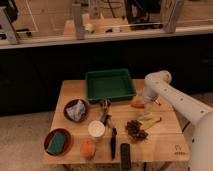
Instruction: Place pepper in table surface
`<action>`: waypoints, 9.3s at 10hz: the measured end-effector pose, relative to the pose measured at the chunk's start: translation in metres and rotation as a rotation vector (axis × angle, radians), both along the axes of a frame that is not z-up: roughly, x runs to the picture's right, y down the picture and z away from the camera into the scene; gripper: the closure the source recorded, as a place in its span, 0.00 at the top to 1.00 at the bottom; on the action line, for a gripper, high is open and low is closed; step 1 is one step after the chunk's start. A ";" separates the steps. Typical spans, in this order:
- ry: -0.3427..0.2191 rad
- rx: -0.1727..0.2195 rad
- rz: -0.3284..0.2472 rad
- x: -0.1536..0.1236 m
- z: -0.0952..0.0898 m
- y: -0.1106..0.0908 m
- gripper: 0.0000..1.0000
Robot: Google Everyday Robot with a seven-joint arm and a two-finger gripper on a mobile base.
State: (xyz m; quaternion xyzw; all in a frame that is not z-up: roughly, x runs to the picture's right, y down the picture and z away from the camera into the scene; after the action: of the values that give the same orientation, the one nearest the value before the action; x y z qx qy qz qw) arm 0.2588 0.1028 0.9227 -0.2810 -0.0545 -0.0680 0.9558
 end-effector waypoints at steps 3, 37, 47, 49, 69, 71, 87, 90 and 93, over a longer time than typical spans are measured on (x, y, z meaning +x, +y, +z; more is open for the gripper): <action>0.009 -0.013 -0.005 -0.001 0.012 0.001 0.49; -0.046 -0.066 0.034 0.003 -0.001 0.000 0.44; -0.077 -0.006 0.063 -0.003 -0.002 -0.002 0.79; -0.056 -0.024 0.052 -0.006 0.013 0.011 0.62; -0.042 -0.037 0.055 -0.006 0.014 0.012 0.00; -0.042 -0.037 0.055 -0.007 0.014 0.012 0.00; -0.042 -0.036 0.055 -0.007 0.014 0.012 0.00; -0.042 -0.036 0.055 -0.007 0.014 0.012 0.17; -0.042 -0.036 0.055 -0.007 0.014 0.012 0.44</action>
State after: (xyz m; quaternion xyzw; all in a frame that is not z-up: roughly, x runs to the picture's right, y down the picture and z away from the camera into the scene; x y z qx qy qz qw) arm 0.2521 0.1148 0.9364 -0.2952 -0.0837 -0.0464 0.9506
